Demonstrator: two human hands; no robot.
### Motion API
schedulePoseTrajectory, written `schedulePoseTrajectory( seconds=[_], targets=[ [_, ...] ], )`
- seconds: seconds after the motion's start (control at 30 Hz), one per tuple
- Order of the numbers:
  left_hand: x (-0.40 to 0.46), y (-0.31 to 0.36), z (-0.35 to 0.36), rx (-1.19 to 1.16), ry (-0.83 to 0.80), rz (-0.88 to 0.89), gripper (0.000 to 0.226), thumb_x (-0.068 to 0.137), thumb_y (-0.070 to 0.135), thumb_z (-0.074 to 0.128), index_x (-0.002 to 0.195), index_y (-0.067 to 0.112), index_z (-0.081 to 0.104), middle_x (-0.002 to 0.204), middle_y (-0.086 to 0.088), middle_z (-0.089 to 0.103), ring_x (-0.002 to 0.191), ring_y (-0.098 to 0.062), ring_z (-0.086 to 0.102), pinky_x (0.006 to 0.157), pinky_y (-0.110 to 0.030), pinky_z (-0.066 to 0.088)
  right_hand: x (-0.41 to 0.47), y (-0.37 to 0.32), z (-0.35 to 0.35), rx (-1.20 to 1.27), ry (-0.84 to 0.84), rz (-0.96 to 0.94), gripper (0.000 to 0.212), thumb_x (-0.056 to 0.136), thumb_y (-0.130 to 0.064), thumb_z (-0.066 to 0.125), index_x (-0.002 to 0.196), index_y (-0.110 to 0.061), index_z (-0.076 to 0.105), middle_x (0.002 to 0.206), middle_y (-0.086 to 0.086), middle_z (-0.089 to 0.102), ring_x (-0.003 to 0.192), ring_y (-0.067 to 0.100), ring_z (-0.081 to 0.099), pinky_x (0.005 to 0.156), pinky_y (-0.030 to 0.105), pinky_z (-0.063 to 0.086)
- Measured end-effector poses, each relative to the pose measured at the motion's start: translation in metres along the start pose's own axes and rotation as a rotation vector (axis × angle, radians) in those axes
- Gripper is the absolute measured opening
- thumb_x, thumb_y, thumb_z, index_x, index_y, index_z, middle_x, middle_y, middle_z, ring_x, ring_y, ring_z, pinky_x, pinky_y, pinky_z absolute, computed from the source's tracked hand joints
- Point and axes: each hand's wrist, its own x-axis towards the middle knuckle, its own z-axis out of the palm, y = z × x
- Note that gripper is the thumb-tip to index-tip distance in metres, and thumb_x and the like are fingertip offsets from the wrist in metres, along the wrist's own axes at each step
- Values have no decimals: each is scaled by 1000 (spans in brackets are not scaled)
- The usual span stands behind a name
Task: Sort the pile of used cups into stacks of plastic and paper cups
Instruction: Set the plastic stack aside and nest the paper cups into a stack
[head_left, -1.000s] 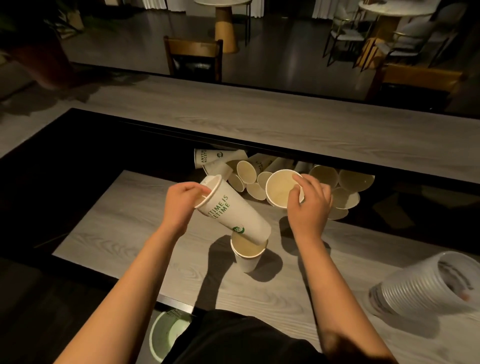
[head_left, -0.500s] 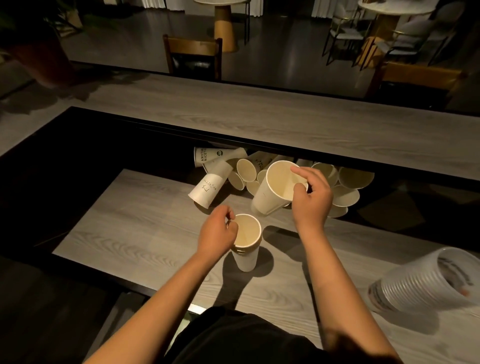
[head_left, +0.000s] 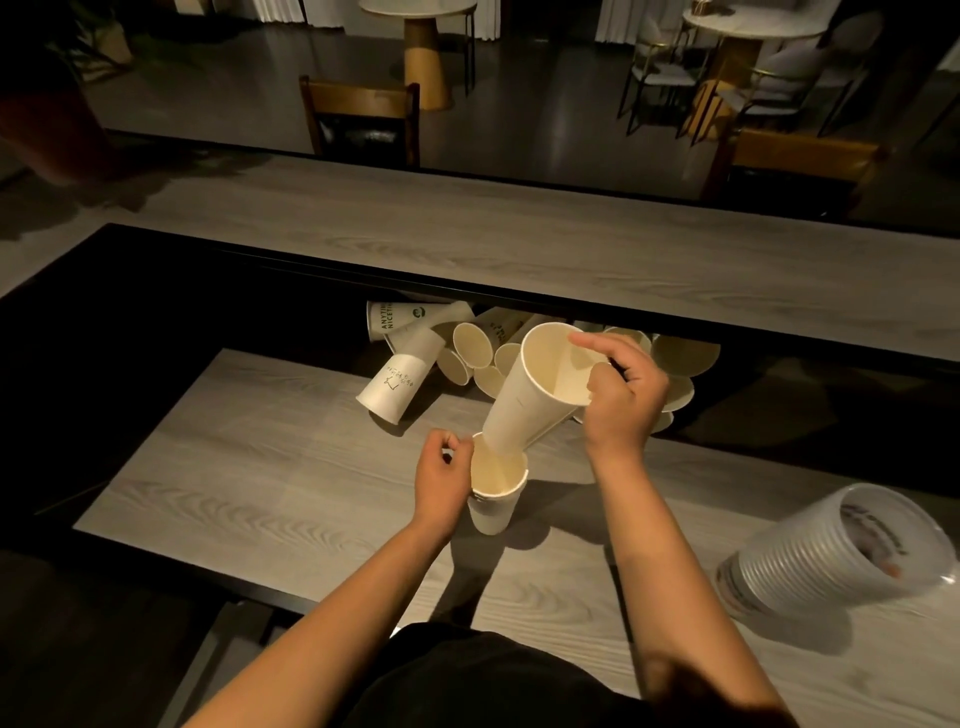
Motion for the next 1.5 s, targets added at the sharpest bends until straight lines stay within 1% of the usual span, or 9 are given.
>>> schedulePoseTrajectory(
  seconds=[0.27,0.5,0.63,0.73,0.87,1.0,1.13,1.3,1.5],
  targets=[
    [3,-6,-3,-99,12,-148,40,101,52,43,90,17,59,85,-5,61,76,-14,56,70,-33,47,-5,-2,1,11,-141,-10,37,73,-1,46,81,-17,78,86,5,74,88,16,66,72,24,50],
    [6,-5,-7,-113,18,-173,39,99,48,39,84,18,58,82,-10,60,77,-20,55,70,-38,47,-19,13,10,-145,-410,-53,38,74,-4,50,92,-27,75,90,-12,71,87,11,64,69,23,51],
    [15,-4,-13,-134,31,-232,31,100,41,40,99,23,65,99,-5,66,88,-22,58,77,-40,51,-35,42,12,-359,-682,145,61,69,-12,56,113,-54,51,101,-26,56,86,1,57,63,15,43],
    [23,-1,-20,-140,56,-255,30,99,39,42,91,17,61,90,-5,63,77,-20,51,67,-36,45,-53,69,10,-558,-772,211,63,71,-13,64,112,-53,39,107,-22,46,98,10,53,67,24,44],
    [38,6,-26,-93,59,-245,19,99,29,48,93,18,62,96,-5,64,76,-19,51,67,-33,45,-62,89,3,-583,-793,218,53,71,-34,67,112,-51,39,116,-20,42,107,8,51,71,21,43],
    [57,23,-27,-30,18,-199,13,97,21,52,97,15,63,97,-5,65,73,-17,50,62,-30,45,-56,93,0,-462,-696,251,30,78,-51,53,108,-51,52,111,-20,49,101,0,53,81,27,49],
    [73,45,-18,87,-116,-83,13,97,18,53,94,12,64,91,-7,65,69,-17,50,58,-29,43,-40,99,-7,-377,-446,325,13,93,-35,57,103,-38,65,109,-20,54,93,-3,56,78,24,44],
    [82,75,8,273,-390,109,6,96,14,57,98,15,62,94,-1,62,80,-15,55,71,-29,44,-6,105,-29,-459,-153,337,14,96,-22,60,105,-31,65,117,-16,47,89,5,56,74,24,49],
    [94,111,64,623,-630,332,28,95,19,60,122,24,62,134,-5,48,113,-24,57,98,-35,49,38,113,-53,-527,111,363,22,93,-16,67,115,-20,65,142,3,36,120,16,46,84,19,40]
  ],
)
